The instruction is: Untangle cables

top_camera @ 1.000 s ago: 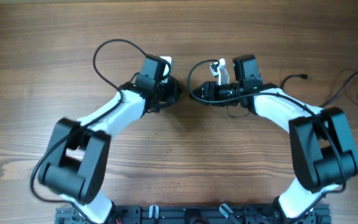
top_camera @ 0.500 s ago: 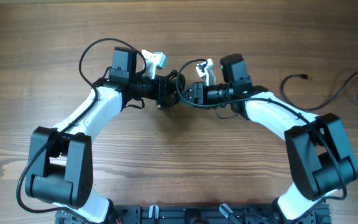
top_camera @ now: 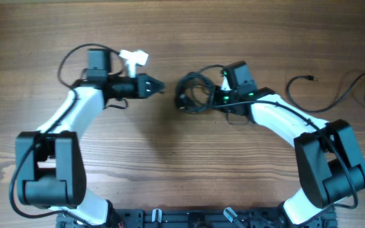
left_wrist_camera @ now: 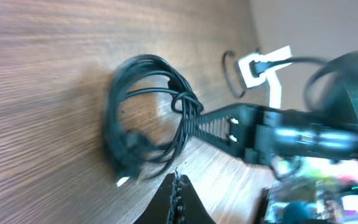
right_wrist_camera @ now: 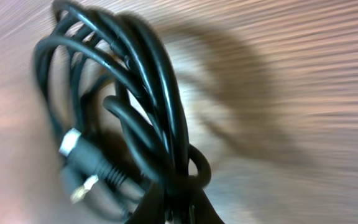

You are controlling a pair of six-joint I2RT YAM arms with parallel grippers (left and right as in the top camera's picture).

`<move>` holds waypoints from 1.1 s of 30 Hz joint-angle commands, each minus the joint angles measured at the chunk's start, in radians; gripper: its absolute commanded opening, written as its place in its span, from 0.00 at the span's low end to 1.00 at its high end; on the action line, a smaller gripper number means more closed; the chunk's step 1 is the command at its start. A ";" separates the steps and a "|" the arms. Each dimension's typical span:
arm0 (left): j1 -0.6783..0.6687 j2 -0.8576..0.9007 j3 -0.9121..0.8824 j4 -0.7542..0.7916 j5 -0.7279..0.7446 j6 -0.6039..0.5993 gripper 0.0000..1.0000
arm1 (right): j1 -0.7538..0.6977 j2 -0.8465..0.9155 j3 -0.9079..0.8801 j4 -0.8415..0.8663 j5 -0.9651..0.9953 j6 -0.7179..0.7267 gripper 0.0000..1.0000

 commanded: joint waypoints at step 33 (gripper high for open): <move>-0.098 -0.018 0.008 -0.034 -0.292 0.027 0.04 | 0.119 0.188 0.124 -0.125 -0.295 0.053 1.00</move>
